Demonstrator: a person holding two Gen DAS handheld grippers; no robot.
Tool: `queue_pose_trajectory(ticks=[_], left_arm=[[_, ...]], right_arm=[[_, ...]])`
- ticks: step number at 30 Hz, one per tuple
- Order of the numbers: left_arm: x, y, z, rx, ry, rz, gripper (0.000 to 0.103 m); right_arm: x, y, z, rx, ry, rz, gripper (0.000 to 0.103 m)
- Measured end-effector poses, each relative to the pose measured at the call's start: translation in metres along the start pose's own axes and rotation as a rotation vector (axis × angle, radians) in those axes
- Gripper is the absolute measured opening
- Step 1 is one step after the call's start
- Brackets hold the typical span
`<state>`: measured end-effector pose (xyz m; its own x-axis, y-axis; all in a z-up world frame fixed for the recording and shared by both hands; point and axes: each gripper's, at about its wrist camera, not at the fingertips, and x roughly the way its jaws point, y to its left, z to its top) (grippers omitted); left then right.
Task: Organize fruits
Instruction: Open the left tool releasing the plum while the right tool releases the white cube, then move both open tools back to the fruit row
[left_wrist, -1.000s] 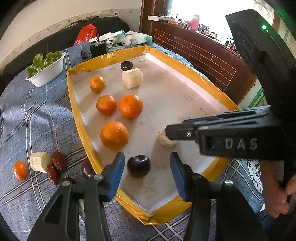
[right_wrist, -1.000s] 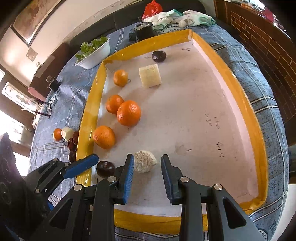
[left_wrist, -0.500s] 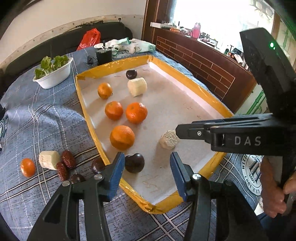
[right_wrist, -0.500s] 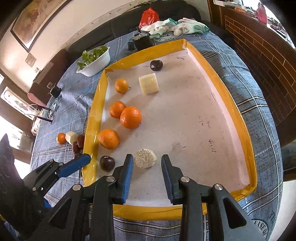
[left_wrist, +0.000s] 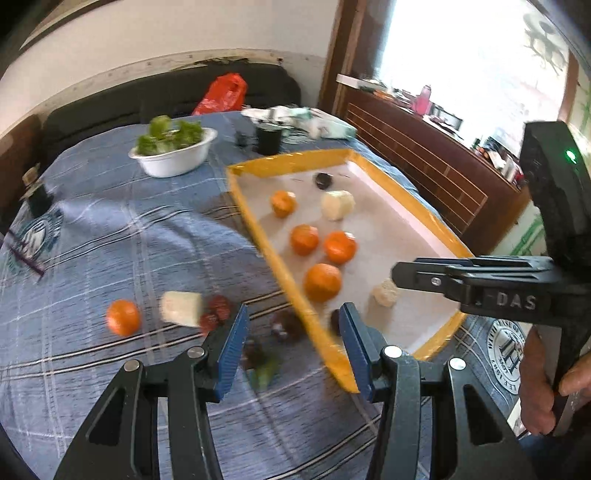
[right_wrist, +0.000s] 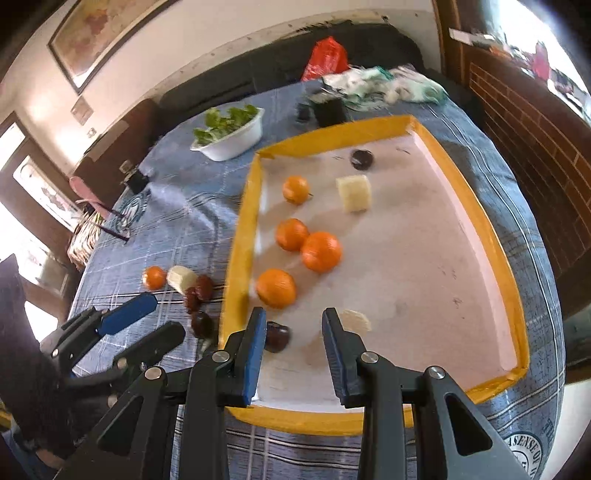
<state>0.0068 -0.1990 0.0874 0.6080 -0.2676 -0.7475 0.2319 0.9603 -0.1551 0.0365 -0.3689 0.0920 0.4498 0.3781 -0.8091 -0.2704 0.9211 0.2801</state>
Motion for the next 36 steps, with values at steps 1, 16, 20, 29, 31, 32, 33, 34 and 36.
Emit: queue_pose_trajectory(ticks=[1, 16, 20, 29, 31, 32, 33, 34, 36], left_arm=[[-0.002, 0.006, -0.001, -0.012, -0.002, 0.008, 0.05], [-0.029, 0.077, -0.027, -0.135, -0.014, 0.098, 0.05], [-0.033, 0.093, -0.031, -0.16, -0.005, 0.121, 0.05], [-0.029, 0.145, -0.036, -0.247, 0.037, 0.159, 0.055], [-0.025, 0.152, -0.033, -0.255, 0.045, 0.15, 0.055], [-0.022, 0.154, -0.03, -0.252, 0.048, 0.142, 0.056], [-0.018, 0.155, -0.027, -0.245, 0.055, 0.13, 0.058], [-0.013, 0.155, -0.024, -0.238, 0.062, 0.12, 0.059], [-0.002, 0.154, -0.02, -0.226, 0.074, 0.106, 0.059]], right_arm=[[0.0, 0.007, 0.0, -0.015, -0.006, 0.004, 0.034], [0.026, 0.084, -0.002, -0.146, 0.047, 0.097, 0.034], [0.035, 0.101, -0.008, -0.177, 0.095, 0.11, 0.034], [0.03, 0.109, -0.016, -0.185, 0.093, 0.049, 0.034], [0.027, 0.101, -0.018, -0.157, 0.095, 0.032, 0.034], [0.025, 0.098, -0.019, -0.147, 0.094, 0.026, 0.034], [0.024, 0.095, -0.02, -0.138, 0.093, 0.02, 0.034], [0.021, 0.091, -0.021, -0.127, 0.09, 0.01, 0.034], [0.016, 0.085, -0.024, -0.115, 0.083, -0.005, 0.034]])
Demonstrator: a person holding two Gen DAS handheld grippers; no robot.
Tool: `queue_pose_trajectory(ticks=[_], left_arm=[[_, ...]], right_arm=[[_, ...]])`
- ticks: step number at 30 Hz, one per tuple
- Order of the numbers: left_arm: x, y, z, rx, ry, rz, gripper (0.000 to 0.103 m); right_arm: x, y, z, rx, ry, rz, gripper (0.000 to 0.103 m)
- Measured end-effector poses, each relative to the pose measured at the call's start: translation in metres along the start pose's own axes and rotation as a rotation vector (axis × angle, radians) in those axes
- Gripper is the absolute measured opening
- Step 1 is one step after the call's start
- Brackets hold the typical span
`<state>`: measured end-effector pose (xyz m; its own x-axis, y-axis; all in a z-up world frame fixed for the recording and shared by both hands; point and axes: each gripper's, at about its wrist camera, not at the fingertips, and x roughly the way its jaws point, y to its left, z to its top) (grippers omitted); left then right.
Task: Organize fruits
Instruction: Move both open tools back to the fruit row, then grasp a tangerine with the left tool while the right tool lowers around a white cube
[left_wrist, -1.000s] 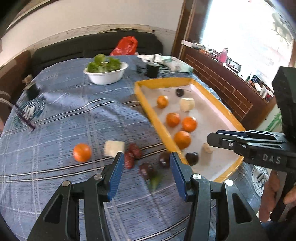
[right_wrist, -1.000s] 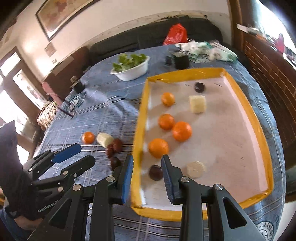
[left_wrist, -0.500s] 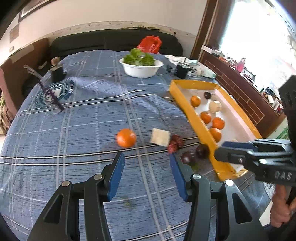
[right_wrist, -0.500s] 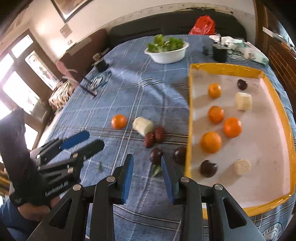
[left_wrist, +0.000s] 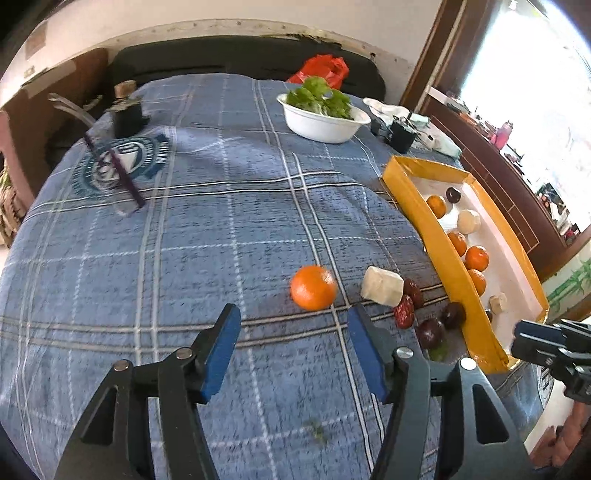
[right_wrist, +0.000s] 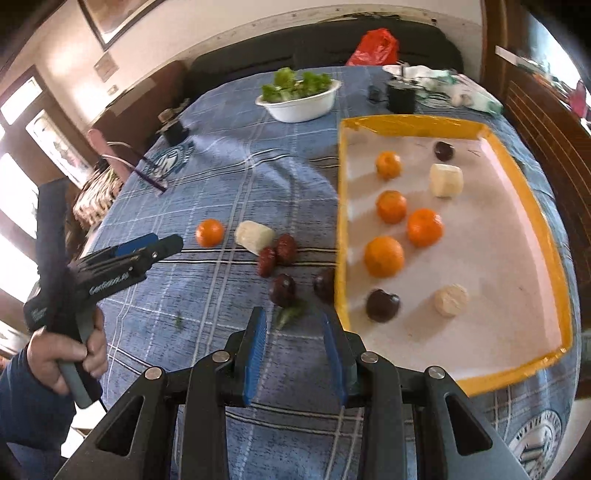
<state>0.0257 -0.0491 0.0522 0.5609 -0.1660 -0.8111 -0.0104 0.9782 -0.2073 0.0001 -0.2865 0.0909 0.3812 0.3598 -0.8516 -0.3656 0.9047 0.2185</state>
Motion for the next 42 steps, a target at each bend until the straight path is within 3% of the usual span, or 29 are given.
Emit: queue_pose_trajectory(ticks=[8, 13, 16, 18, 27, 30, 35, 42], left_arm=[[0.037, -0.007, 0.01, 0.044, 0.033, -0.009, 0.059], [0.054, -0.002, 0.012, 0.039, 0.039, -0.017, 0.054], [0.054, -0.005, 0.012, 0.048, 0.026, -0.042, 0.035], [0.05, -0.009, 0.008, 0.06, 0.02, -0.024, 0.033], [0.015, 0.007, -0.036, -0.016, 0.031, -0.007, 0.033], [0.004, 0.008, -0.051, -0.035, 0.035, 0.01, 0.034], [-0.013, 0.005, -0.074, -0.06, 0.036, 0.041, 0.034], [-0.024, -0.004, -0.092, -0.058, 0.039, 0.077, 0.034]], right_arm=[[-0.017, -0.024, -0.012, 0.063, -0.019, -0.055, 0.034], [-0.021, -0.029, -0.014, 0.074, -0.019, -0.068, 0.035], [-0.019, -0.027, -0.013, 0.059, -0.014, -0.061, 0.035], [-0.014, -0.021, -0.008, 0.036, -0.008, -0.044, 0.035], [0.031, 0.023, 0.035, -0.214, 0.089, 0.089, 0.035], [0.055, 0.045, 0.055, -0.367, 0.151, 0.124, 0.045], [0.096, 0.06, 0.071, -0.534, 0.228, 0.098, 0.051], [0.128, 0.063, 0.084, -0.648, 0.269, 0.086, 0.05]])
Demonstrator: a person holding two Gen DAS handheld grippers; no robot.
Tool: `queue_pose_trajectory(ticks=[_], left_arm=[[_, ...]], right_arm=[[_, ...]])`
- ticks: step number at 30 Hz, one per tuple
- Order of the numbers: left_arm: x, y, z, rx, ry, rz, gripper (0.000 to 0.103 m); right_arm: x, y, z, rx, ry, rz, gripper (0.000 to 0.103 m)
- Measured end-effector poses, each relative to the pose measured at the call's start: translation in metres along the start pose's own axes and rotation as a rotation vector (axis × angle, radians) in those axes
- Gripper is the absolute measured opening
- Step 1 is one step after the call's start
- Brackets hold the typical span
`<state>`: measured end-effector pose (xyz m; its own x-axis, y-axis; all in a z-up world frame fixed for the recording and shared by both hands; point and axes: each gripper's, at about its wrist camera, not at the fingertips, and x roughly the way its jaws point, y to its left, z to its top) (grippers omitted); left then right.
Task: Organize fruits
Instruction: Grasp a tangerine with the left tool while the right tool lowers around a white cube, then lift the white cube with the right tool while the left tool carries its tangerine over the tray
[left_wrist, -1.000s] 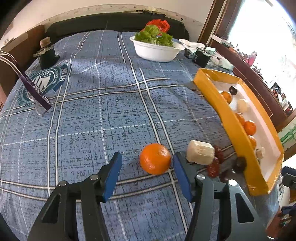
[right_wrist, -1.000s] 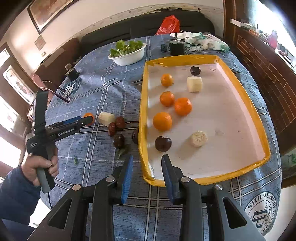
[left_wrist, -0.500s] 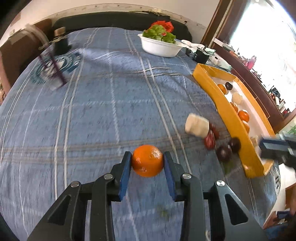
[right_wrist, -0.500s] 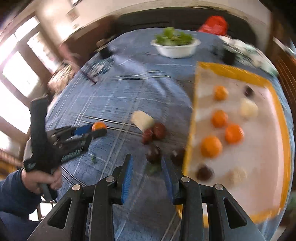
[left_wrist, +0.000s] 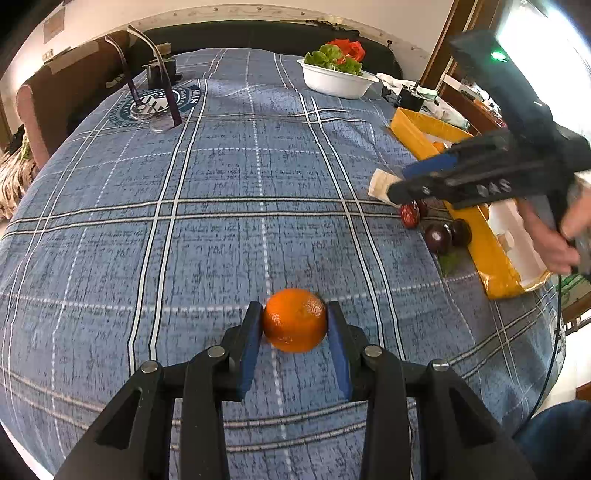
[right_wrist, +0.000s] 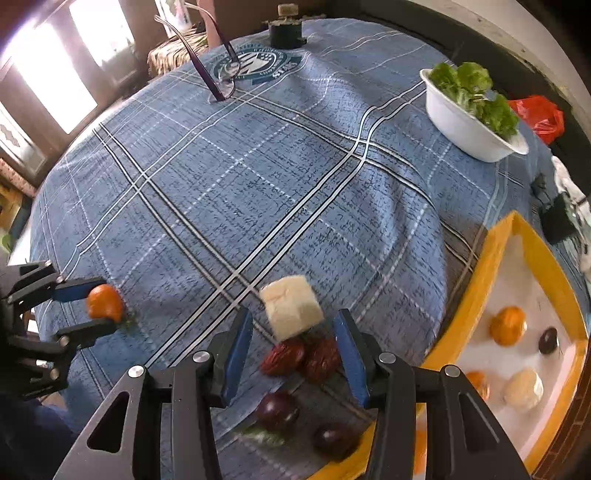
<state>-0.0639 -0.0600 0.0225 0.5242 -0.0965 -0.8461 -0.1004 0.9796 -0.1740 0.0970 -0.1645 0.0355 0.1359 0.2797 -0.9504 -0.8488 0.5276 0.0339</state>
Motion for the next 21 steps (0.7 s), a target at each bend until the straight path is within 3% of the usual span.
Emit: queue_pose_trajectory(ticks=[3, 6, 9, 15, 21], left_arm=[[-0.002, -0.002, -0.003, -0.007, 0.0, 0.01, 0.034], [-0.003, -0.003, -0.005, -0.011, 0.0, 0.019, 0.034], [-0.003, -0.004, -0.004, -0.013, -0.001, 0.027, 0.034], [-0.002, -0.008, 0.005, -0.007, -0.007, 0.01, 0.034], [-0.003, -0.022, 0.019, 0.059, -0.023, -0.023, 0.034]], right_arm=[[0.01, -0.006, 0.006, -0.001, 0.013, 0.016, 0.05], [0.016, -0.001, 0.006, -0.006, 0.031, 0.031, 0.039], [0.014, 0.004, 0.003, 0.009, 0.019, -0.005, 0.036], [-0.029, 0.013, -0.013, 0.172, -0.122, 0.06, 0.036], [-0.062, 0.03, -0.067, 0.356, -0.212, 0.16, 0.037]])
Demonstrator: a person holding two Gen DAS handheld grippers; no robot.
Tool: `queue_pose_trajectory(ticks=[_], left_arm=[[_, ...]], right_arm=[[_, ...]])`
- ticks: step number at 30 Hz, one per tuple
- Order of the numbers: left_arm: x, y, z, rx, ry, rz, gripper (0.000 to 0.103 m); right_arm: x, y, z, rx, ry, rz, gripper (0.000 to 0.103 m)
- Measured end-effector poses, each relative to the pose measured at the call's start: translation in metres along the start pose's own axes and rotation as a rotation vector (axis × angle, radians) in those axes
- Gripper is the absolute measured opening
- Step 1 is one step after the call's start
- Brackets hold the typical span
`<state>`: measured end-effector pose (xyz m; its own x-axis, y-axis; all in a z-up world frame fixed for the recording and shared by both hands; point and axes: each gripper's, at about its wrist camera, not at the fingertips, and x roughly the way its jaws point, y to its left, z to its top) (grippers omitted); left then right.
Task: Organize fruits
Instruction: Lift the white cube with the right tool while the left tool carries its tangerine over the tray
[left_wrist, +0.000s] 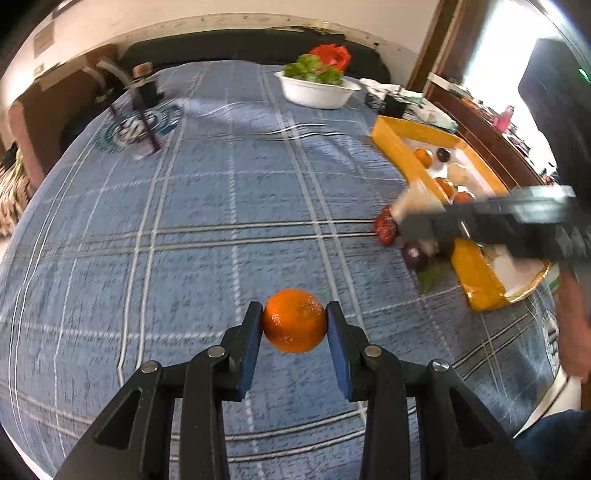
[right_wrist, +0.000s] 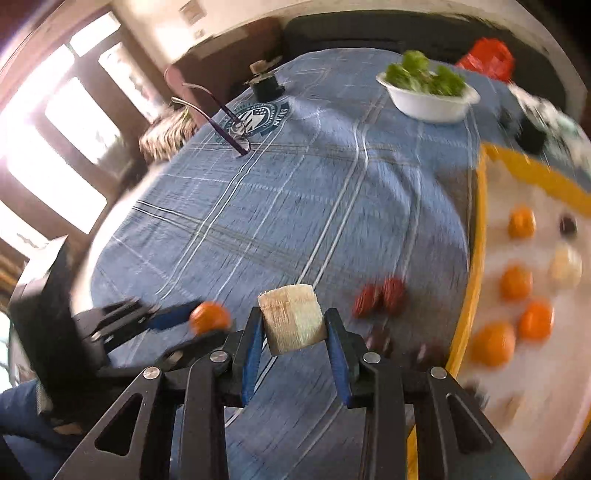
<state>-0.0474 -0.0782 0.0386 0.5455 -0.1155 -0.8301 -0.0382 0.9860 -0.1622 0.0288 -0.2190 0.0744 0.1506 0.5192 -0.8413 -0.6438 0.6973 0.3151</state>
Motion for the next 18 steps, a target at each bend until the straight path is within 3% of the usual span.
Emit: queue_pose_trajectory(ticks=[5, 18], left_arm=[[0.003, -0.025, 0.013, 0.087, 0.002, -0.049, 0.034], [0.004, -0.131, 0.043, 0.314, -0.022, -0.234, 0.033]], right_arm=[[-0.017, -0.005, -0.027, 0.09, -0.041, -0.037, 0.036], [-0.104, -0.099, -0.088, 0.458, -0.215, -0.183, 0.036]])
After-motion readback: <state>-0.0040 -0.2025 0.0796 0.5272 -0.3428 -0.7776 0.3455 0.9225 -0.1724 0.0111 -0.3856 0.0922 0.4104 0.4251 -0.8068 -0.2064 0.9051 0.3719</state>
